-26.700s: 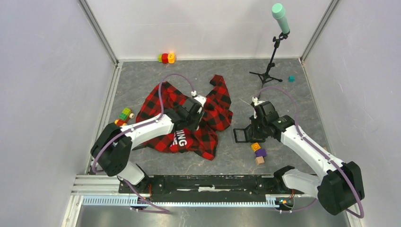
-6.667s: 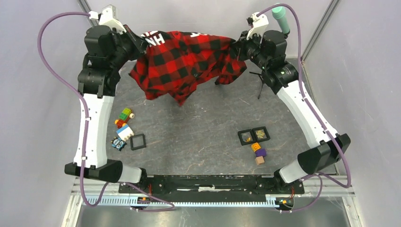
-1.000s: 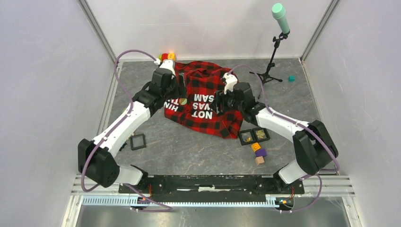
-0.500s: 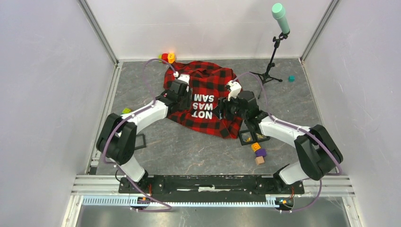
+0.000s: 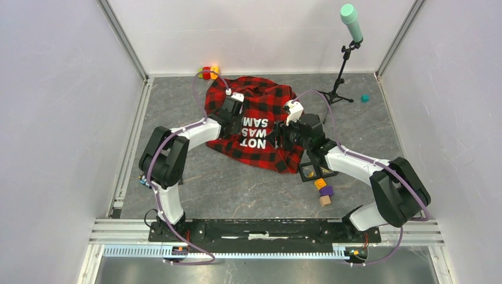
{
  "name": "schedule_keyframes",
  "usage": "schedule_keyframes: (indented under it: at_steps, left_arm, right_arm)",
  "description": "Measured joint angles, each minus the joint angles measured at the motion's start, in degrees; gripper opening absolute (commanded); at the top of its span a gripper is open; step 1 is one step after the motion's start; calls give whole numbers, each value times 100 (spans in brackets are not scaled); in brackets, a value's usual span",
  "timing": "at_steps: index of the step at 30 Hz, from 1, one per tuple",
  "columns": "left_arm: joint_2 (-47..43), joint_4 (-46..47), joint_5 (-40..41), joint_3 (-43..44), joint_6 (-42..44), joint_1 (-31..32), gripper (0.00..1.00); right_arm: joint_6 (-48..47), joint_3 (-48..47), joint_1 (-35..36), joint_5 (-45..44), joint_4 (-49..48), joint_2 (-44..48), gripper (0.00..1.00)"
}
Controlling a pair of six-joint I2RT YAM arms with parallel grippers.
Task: Remove the brooch from the garment
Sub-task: Remove the brooch from the clothes.
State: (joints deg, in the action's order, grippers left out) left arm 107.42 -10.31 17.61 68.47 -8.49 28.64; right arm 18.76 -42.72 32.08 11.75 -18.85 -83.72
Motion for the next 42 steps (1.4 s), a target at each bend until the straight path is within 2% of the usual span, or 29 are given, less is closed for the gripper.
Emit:
schedule_keyframes:
  at_steps: [18, 29, 33, 42]
  left_arm:
    - [422, -227, 197, 601, 173, -131, 63]
    - [424, -555, -321, 785, 175, -409, 63]
    - [444, -573, -289, 841, 173, -409, 68]
    - [529, -573, 184, 835, 173, -374, 62]
  right_arm:
    - [-2, 0, 0, 2, 2, 0, 66]
    - [-2, 0, 0, 2, 4, -2, 66]
    - [-2, 0, 0, 2, 4, -2, 66]
    - [-2, 0, 0, 4, 7, -2, 66]
